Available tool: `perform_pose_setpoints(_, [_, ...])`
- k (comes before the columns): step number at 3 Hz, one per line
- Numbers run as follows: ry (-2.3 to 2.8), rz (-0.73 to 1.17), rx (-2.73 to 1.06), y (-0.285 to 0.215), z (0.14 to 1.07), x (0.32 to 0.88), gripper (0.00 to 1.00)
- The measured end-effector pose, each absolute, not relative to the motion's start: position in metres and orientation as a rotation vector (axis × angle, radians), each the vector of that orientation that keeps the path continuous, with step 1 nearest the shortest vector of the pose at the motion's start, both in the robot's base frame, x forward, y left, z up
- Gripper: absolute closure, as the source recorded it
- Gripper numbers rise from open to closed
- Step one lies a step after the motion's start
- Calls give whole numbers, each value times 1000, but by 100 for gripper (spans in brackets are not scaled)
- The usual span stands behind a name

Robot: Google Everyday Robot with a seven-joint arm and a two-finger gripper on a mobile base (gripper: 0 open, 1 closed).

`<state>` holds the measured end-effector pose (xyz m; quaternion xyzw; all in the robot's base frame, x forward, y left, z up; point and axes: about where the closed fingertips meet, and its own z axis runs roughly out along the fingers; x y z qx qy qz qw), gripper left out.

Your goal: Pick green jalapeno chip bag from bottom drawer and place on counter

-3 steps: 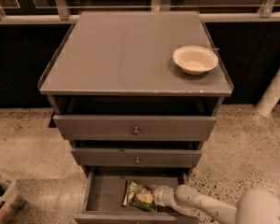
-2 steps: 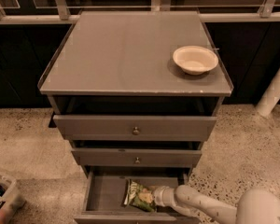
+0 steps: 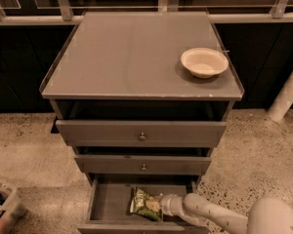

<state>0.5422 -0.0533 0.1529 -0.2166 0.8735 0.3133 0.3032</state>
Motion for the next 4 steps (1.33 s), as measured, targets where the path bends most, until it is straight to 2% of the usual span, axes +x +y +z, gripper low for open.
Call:
perform_pose_setpoints(2, [2280,983,-580,-70,187,542,100])
perform_pose_setpoints(4, [2268,1203,-562,-112,249,504,100])
